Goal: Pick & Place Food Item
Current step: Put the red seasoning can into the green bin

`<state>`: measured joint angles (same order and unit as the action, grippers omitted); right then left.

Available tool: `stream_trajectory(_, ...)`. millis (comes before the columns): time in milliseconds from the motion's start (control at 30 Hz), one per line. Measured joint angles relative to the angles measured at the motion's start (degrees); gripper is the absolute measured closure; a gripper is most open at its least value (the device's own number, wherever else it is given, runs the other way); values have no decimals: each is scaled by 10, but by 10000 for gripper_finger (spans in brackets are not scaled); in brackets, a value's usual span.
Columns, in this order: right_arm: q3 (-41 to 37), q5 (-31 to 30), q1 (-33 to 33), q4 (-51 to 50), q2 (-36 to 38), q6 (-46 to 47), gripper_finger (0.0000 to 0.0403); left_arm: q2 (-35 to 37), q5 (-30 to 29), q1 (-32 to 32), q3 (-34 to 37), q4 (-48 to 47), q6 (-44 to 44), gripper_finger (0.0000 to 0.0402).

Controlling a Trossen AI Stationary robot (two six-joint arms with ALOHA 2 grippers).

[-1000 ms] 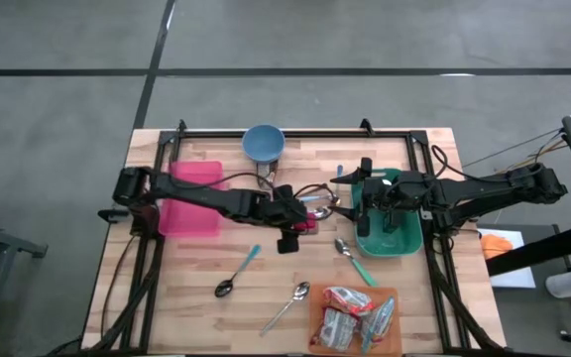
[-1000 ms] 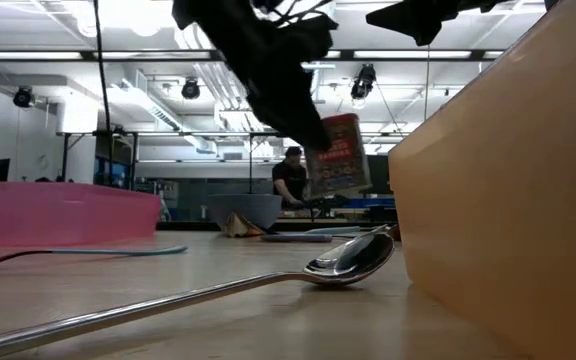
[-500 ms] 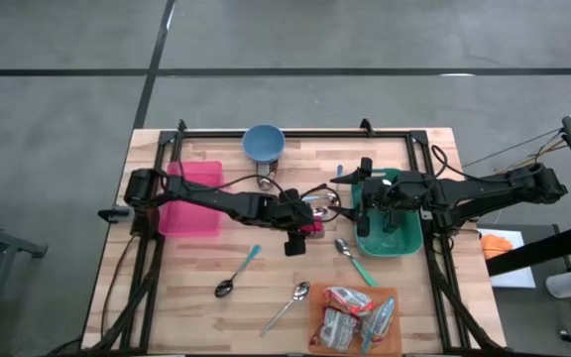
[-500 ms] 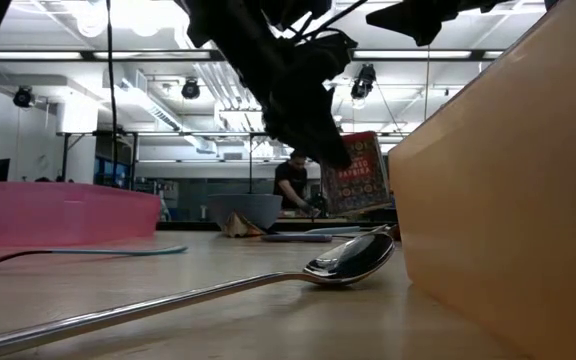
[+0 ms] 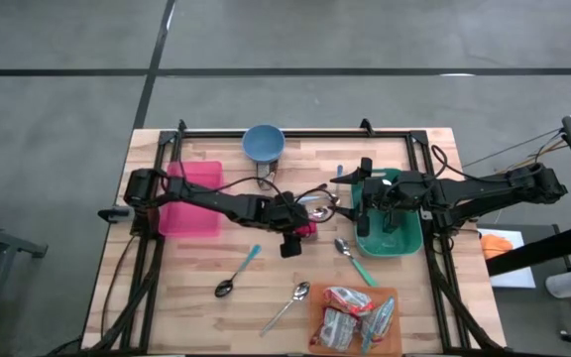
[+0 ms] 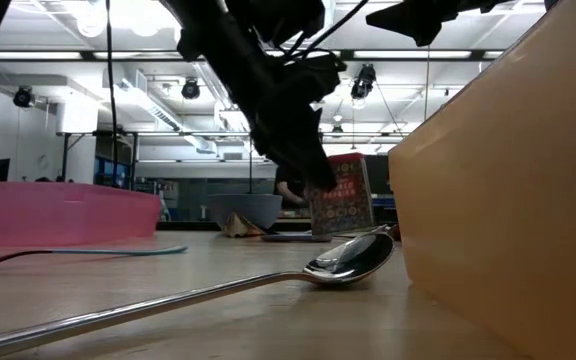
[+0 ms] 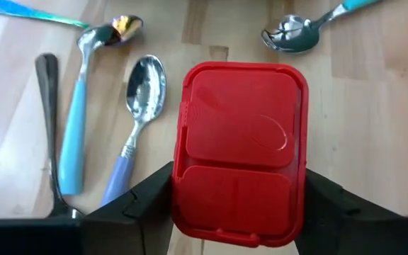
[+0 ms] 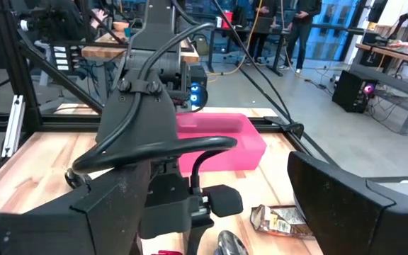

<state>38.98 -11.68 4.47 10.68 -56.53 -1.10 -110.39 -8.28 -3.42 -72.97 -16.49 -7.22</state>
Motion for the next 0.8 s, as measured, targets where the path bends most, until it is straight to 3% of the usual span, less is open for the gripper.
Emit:
stream_trajectory(367, 0, 0, 0, -2, 0, 0, 72, 1, 8, 1, 19, 7, -8, 192)
stream_trajectory(800, 0, 0, 0, -2, 0, 0, 72, 1, 16, 2, 18, 2, -10, 101)
